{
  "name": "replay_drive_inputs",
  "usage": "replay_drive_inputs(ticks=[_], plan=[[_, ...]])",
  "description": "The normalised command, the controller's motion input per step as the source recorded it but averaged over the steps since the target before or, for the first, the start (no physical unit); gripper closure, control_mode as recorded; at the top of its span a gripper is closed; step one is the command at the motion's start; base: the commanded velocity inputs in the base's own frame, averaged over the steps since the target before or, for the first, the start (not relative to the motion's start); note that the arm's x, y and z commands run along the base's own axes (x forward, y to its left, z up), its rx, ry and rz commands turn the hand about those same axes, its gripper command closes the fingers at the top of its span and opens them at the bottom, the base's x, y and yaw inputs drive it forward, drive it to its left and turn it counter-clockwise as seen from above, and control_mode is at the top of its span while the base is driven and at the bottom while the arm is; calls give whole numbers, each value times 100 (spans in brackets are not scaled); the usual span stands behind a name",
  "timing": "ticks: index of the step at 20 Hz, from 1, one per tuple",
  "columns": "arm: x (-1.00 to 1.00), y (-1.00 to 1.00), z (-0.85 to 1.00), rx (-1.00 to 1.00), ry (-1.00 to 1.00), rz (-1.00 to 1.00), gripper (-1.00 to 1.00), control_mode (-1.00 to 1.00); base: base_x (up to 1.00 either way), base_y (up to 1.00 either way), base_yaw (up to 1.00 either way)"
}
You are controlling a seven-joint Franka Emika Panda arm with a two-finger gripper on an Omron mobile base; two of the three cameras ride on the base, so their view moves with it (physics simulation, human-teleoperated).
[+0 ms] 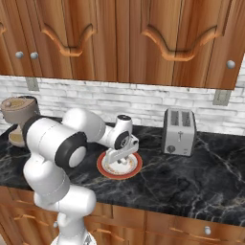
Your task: Pick up the marshmallow and place it in the cup of hot chocolate on the dining counter.
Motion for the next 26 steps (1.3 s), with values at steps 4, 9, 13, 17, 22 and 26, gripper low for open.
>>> replay_drive_inputs(ticks=[4,9,13,17,22,26], plan=[[-48,0,26,0,-14,0,100,-100,0,0,0],[-54,19,57,0,-35,0,100,-100,0,0,0],[-41,29,85,0,-34,0,100,-100,0,0,0],[-23,50,80,0,-25,0,100,-100,0,0,0],[-21,26,74,9,-17,0,100,-100,0,0,0],[-30,0,68,26,-4,0,100,-100,0,0,0]])
